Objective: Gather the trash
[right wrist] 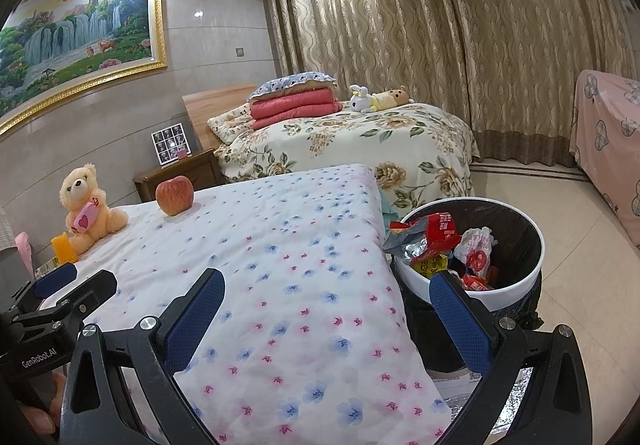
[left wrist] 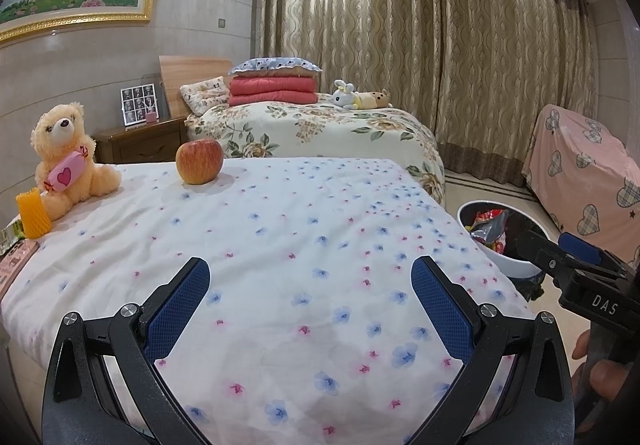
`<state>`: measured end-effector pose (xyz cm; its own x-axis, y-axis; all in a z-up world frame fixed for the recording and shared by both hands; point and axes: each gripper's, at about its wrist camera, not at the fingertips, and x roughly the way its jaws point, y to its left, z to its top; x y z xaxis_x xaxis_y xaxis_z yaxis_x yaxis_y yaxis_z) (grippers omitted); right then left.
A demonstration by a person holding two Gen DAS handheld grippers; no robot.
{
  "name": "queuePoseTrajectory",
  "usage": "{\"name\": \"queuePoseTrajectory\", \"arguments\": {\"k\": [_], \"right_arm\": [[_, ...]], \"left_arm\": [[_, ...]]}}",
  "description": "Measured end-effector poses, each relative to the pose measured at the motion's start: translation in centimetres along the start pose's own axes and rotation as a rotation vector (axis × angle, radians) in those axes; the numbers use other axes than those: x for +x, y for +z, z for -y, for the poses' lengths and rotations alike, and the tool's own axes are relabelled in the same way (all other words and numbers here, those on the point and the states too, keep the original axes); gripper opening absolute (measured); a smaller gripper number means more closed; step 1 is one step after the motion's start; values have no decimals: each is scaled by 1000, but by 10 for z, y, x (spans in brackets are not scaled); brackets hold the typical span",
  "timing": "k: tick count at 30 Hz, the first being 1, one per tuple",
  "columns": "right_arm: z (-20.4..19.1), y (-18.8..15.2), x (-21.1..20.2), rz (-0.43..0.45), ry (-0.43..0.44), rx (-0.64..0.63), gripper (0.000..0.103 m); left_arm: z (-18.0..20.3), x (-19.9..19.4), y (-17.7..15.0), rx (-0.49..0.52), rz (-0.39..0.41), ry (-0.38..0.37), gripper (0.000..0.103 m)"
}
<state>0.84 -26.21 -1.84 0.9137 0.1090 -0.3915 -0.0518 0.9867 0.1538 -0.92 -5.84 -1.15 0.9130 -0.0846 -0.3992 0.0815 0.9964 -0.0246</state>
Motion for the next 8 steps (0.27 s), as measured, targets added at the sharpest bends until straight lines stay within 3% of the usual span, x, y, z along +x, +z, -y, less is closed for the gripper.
{"name": "queuePoseTrajectory", "arguments": {"k": [8], "right_arm": [[-1, 2, 2, -18, 3, 2, 103]], "left_arm": [[-3, 3, 0, -9, -11, 2, 103]]}}
